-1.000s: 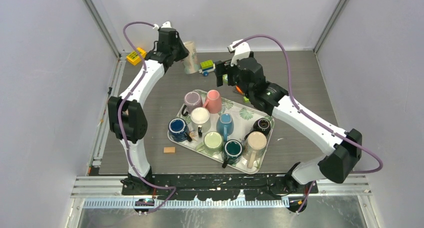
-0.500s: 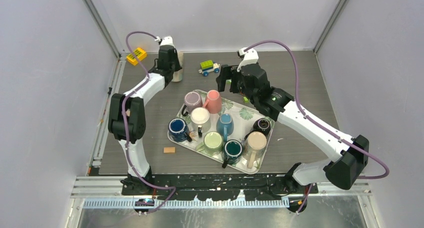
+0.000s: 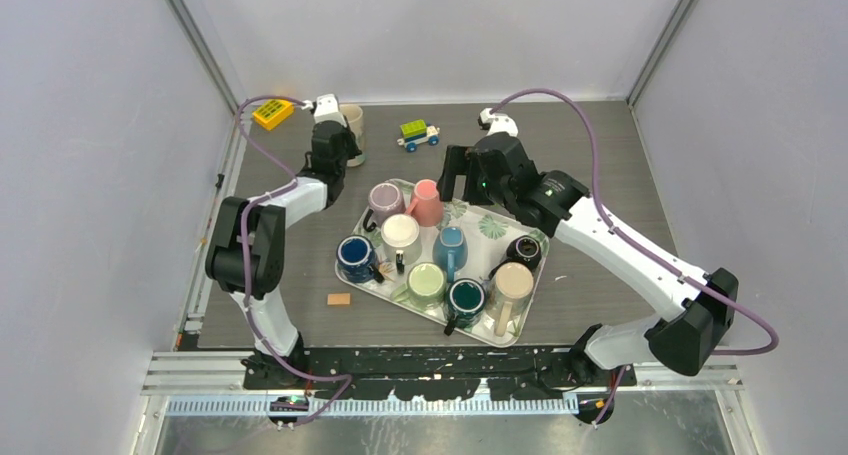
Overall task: Turn the mug right side up
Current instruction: Place the cup at the corner of the board.
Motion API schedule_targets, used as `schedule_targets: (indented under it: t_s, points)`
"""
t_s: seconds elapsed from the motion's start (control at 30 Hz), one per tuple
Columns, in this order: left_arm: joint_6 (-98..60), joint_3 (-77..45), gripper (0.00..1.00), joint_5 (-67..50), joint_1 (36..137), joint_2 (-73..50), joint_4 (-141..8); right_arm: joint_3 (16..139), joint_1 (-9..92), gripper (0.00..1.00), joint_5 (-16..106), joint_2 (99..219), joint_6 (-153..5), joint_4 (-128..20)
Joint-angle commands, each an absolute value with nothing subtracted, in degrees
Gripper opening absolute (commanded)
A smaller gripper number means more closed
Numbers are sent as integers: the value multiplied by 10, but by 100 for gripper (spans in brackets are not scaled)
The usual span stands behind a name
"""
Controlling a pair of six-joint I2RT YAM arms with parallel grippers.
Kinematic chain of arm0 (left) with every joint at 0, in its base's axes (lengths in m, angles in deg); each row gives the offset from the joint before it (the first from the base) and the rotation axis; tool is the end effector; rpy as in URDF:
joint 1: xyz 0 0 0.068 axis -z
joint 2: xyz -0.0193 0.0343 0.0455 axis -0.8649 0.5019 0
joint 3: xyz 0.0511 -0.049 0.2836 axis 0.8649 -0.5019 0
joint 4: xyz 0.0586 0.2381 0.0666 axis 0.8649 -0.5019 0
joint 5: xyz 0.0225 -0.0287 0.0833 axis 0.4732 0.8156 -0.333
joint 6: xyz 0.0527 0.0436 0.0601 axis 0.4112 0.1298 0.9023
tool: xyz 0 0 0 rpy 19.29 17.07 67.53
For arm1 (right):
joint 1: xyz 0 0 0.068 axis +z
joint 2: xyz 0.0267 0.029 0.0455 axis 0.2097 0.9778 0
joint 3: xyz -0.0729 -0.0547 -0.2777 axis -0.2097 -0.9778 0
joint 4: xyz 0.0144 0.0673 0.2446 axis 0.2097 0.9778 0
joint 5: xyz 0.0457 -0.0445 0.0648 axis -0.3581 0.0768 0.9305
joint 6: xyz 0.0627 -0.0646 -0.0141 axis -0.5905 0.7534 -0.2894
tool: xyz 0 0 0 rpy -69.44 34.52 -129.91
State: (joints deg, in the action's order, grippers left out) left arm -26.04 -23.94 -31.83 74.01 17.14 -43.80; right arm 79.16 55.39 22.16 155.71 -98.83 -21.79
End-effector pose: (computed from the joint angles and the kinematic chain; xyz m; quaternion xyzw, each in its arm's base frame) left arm 0.4481 -0.0911 0.2472 -0.1088 0.7796 -0.0717 0.6126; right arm 0.2522 0.2074 0.3644 -0.0247 0.8738 0.1910 0.4465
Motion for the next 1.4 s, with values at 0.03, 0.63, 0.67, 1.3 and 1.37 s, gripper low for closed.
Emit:
schedule_targets:
  t_s: [0.03,0.63,0.67,1.3,1.37]
  points:
    - [-268,-254,8,-345,737,119,-341,759,557,100,252,1512,-1044,-145]
    - [-302,-336,34,-332,737,91,-340,663,557,100,230,1384,-1097,-114]
    - [-304,-338,37,-334,738,91,-342,659,558,100,229,1383,-1097,-119]
    - [-349,-325,72,-357,746,-12,-554,649,556,100,161,1372,-1075,-131]
    - [-360,-316,74,-355,746,-39,-617,648,557,100,131,1370,-1085,-122]
